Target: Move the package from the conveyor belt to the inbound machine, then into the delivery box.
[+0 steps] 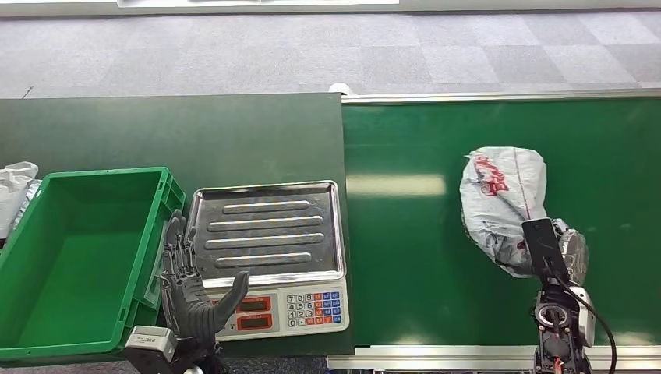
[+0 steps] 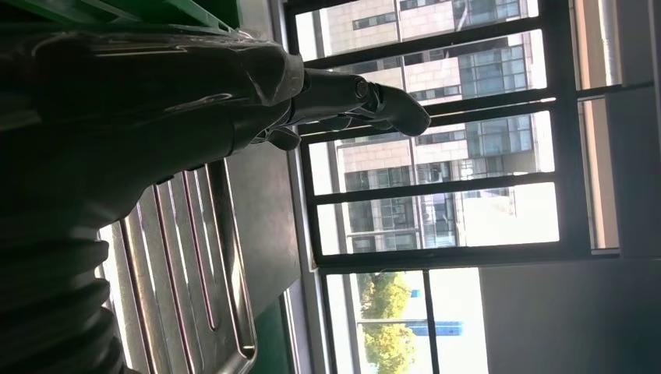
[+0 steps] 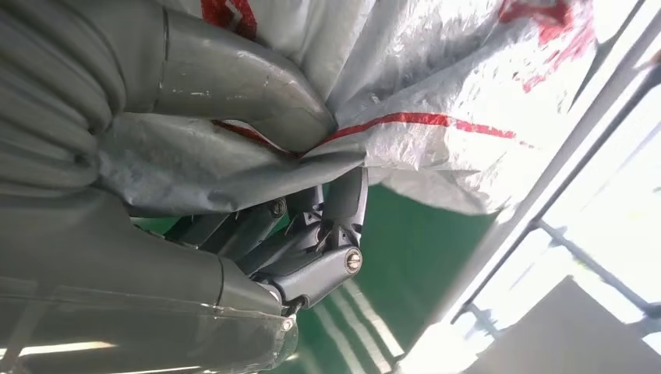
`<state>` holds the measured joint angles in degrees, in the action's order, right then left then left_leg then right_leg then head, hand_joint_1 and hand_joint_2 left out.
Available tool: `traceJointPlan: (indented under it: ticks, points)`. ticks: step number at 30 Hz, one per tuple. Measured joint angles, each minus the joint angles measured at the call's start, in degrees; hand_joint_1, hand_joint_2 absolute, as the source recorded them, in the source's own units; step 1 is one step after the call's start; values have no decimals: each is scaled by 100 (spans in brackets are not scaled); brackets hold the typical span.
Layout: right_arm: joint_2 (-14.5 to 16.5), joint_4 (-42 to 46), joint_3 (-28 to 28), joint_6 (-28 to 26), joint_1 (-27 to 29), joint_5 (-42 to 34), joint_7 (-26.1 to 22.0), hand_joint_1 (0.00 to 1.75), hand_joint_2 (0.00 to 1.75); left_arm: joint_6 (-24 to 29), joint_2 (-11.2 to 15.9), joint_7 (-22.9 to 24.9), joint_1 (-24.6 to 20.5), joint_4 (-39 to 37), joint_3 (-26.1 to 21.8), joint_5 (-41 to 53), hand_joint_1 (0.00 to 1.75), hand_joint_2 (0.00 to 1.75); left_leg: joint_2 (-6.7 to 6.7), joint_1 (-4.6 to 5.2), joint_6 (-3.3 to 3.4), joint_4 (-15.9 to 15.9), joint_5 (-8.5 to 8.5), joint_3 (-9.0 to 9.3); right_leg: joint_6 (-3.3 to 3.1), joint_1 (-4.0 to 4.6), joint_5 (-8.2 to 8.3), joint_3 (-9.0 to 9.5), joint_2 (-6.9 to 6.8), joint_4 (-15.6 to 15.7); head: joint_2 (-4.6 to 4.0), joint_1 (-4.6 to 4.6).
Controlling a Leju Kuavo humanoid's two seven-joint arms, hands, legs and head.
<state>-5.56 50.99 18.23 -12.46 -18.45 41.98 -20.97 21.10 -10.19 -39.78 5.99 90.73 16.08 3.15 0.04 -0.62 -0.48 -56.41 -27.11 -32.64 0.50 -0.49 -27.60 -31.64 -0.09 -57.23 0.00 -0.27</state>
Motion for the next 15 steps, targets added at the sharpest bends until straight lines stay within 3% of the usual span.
traceJointPlan:
  ticks: [3,8,15]
  points:
    - [168,649,-378,172,315,-140,-500,175,175,-55,13,0,-35,-34,34,-1,0,175,-2,-1,-1,0,1,-2,0,1,-1,1,-3,-1,0,1]
    - [312,1275,-744,166,638,-110,-809,175,175,-82,35,1,-103,-80,67,0,0,175,0,4,0,0,0,-2,1,-3,0,1,-2,0,0,3]
    - [434,1711,-1410,-245,961,615,-1430,175,175,-133,82,0,-194,-101,102,-10,0,175,2,2,-1,0,1,1,0,-2,1,2,0,0,0,2]
